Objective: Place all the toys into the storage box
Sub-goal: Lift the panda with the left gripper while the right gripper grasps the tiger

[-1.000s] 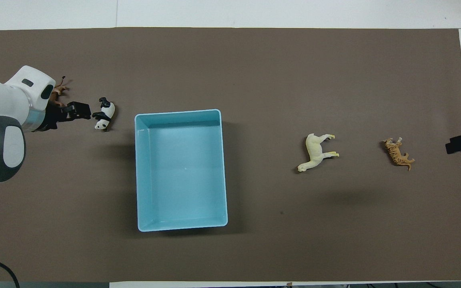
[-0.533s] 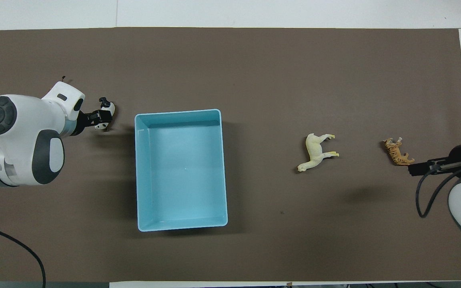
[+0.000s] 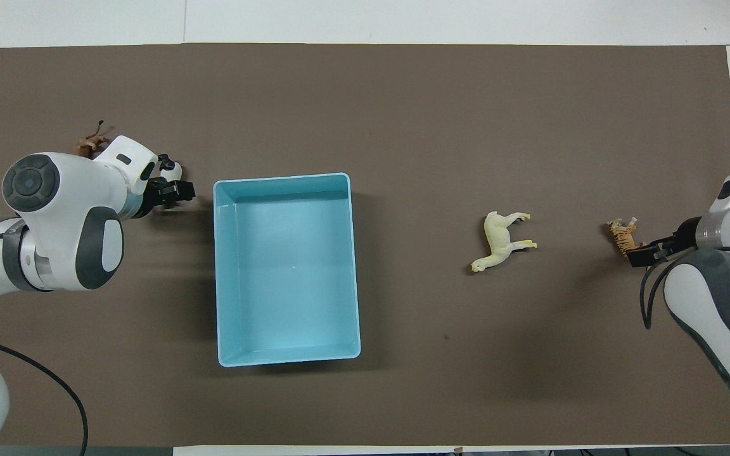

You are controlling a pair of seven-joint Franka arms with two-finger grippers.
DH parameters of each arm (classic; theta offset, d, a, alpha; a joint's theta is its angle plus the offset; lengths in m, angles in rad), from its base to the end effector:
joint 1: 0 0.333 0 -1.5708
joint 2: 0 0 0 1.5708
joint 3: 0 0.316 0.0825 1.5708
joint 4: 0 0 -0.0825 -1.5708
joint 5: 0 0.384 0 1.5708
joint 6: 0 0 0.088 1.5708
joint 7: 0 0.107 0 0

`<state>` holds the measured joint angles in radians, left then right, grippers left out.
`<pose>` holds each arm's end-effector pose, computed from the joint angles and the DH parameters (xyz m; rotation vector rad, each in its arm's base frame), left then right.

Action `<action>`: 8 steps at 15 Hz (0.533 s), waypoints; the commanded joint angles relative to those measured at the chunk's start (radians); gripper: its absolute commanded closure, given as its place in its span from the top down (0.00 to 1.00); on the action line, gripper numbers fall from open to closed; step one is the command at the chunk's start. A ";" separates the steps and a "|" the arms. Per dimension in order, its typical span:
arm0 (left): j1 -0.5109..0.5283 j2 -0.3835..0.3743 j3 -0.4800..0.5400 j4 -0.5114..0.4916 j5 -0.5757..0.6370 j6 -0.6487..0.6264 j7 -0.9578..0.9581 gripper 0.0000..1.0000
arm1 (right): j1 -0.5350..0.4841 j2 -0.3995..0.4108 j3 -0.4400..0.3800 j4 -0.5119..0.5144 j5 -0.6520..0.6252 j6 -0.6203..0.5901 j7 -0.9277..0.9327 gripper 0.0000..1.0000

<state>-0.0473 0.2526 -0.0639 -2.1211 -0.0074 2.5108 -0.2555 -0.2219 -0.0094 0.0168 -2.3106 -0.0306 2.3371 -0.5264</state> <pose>0.5832 -0.0643 0.3057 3.0806 0.2363 0.2035 0.5016 -0.1048 0.3513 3.0621 0.5290 0.0395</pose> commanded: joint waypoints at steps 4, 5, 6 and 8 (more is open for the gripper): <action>-0.005 0.027 0.010 0.032 0.012 0.008 -0.004 0.78 | 0.022 0.071 0.005 0.010 -0.005 0.140 -0.103 0.99; -0.003 0.028 0.010 0.032 0.012 0.010 -0.004 0.76 | 0.030 0.086 0.005 0.011 -0.005 0.151 -0.101 0.99; -0.003 0.030 0.010 0.033 0.012 0.010 -0.004 0.72 | 0.030 0.097 0.005 0.007 -0.005 0.181 -0.099 0.98; -0.003 0.031 0.010 0.033 0.012 0.011 -0.004 0.61 | 0.033 0.114 0.005 0.005 -0.005 0.195 -0.098 0.97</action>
<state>-0.0469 0.2665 -0.0601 -2.1055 -0.0067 2.5117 -0.2555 -0.1864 0.0797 0.0197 -2.3096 -0.0306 2.5058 -0.6087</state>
